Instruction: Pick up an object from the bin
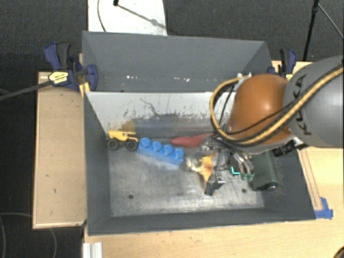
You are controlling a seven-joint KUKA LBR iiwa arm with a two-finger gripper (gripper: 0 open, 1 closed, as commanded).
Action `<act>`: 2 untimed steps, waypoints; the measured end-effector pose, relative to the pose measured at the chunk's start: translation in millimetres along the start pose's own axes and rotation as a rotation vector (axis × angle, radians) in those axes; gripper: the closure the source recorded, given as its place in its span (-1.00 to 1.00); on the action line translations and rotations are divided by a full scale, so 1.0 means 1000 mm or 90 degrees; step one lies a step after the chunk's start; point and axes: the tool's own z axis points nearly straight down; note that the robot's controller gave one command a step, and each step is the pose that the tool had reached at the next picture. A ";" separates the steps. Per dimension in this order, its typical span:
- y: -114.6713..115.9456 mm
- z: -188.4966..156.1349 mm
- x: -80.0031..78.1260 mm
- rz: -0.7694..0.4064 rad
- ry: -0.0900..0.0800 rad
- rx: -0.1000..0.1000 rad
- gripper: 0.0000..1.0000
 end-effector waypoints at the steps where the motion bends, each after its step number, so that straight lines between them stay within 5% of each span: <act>1: 0.000 -0.004 -0.002 0.001 -0.005 0.000 -1.00; 2: -0.006 0.089 -0.039 -0.003 -0.008 0.000 1.00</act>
Offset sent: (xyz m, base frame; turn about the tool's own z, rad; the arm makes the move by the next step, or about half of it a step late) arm 0.0357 -0.0051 -0.0945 -0.0076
